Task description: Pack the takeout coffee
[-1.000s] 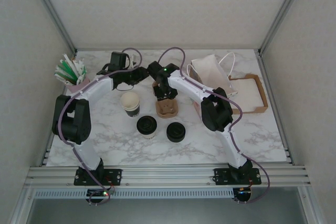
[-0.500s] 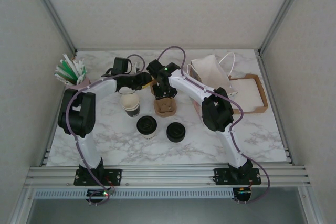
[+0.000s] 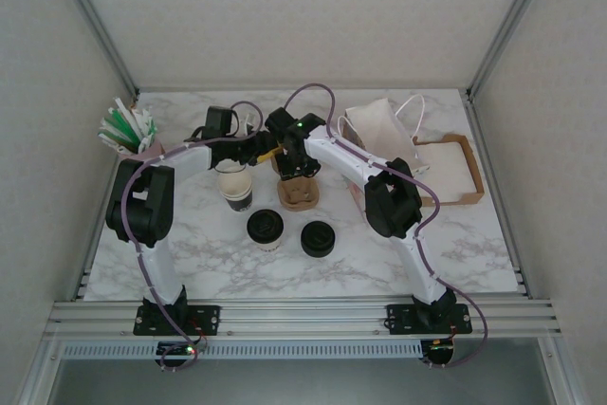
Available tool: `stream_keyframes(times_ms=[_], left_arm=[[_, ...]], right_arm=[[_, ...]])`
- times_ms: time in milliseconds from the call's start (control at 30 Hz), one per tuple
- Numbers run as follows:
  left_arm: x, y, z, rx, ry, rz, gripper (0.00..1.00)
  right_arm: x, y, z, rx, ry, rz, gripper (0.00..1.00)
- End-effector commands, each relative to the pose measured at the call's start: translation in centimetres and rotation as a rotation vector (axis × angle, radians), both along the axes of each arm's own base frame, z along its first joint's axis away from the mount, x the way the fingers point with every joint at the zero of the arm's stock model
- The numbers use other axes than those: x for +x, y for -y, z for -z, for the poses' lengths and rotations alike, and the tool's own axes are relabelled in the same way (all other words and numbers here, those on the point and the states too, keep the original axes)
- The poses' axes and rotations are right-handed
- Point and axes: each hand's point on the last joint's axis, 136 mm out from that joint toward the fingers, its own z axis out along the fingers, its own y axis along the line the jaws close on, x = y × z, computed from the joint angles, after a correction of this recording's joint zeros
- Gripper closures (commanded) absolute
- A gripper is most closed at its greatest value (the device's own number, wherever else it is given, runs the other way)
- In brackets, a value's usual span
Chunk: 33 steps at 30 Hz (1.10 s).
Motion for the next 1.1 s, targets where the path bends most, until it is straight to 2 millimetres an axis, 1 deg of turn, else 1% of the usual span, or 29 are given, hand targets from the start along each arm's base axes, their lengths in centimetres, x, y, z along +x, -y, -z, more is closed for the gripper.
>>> stream_keyframes(times_ms=[0, 267, 500, 767, 1067], left_arm=[[-0.2, -0.3, -0.1, -0.007, 0.003, 0.008, 0.48], [-0.2, -0.3, -0.9, -0.006, 0.015, 0.006, 0.45], [-0.3, -0.2, -0.8, -0.005, 0.006, 0.009, 0.42], [-0.5, -0.1, -1.1, -0.006, 0.01, 0.014, 0.39], [-0.6, 0.7, -0.8, -0.017, 0.003, 0.032, 0.37]], right_arm=[[0.2, 0.5, -2.2, 0.024, 0.03, 0.001, 0.62], [0.2, 0.6, -2.2, 0.022, 0.027, 0.001, 0.63], [0.2, 0.5, -2.1, 0.026, 0.024, 0.007, 0.63], [0.2, 0.5, -2.0, 0.029, 0.018, 0.008, 0.63], [0.0, 0.1, -1.9, 0.048, 0.006, 0.002, 0.63]])
